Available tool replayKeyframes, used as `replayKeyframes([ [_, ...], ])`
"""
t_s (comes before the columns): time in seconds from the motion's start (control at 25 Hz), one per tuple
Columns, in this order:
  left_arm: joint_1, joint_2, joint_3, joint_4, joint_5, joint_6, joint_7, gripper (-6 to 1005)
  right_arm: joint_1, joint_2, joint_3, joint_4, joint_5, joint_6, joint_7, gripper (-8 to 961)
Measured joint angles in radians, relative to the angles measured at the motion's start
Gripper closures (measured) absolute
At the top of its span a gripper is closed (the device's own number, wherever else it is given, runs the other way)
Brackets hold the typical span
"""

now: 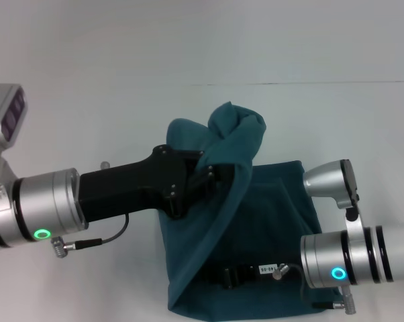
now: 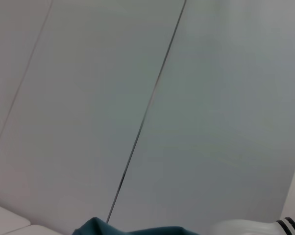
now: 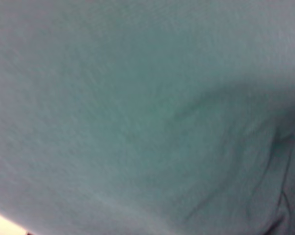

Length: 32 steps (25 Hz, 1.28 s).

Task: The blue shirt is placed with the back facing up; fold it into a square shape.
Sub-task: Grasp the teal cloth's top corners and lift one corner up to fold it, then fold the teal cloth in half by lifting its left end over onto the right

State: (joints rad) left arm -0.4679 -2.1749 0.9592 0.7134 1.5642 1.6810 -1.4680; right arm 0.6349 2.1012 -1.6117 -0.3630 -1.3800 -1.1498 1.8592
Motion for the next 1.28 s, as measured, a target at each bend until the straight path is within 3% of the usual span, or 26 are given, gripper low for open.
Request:
replayKeyframes([
  [0.28, -0.011, 0.000, 0.001, -0.044, 0.000, -0.011, 0.030, 970, -0.097, -0.015, 0.011, -0.108, -0.003, -0.029, 0.022, 869],
  [0.52, -0.017, 0.000, 0.005, -0.075, 0.000, -0.025, 0.054, 971, -0.270, -0.047, 0.065, -0.357, -0.107, -0.060, 0.140, 864],
  [0.64, -0.025, 0.000, 0.015, -0.101, 0.000, -0.045, 0.075, 970, -0.377, -0.044, 0.166, -0.512, -0.186, -0.099, 0.194, 862],
  [0.76, -0.038, 0.000, 0.029, -0.139, 0.000, -0.071, 0.104, 969, -0.452, -0.026, 0.282, -0.620, -0.253, -0.155, 0.220, 859],
  [0.92, -0.054, 0.000, 0.047, -0.178, 0.000, -0.105, 0.133, 968, -0.483, -0.013, 0.402, -0.666, -0.292, -0.227, 0.225, 856],
  [1.28, -0.072, -0.002, 0.069, -0.232, -0.018, -0.114, 0.176, 965, -0.492, -0.012, 0.540, -0.689, -0.332, -0.260, 0.222, 848],
])
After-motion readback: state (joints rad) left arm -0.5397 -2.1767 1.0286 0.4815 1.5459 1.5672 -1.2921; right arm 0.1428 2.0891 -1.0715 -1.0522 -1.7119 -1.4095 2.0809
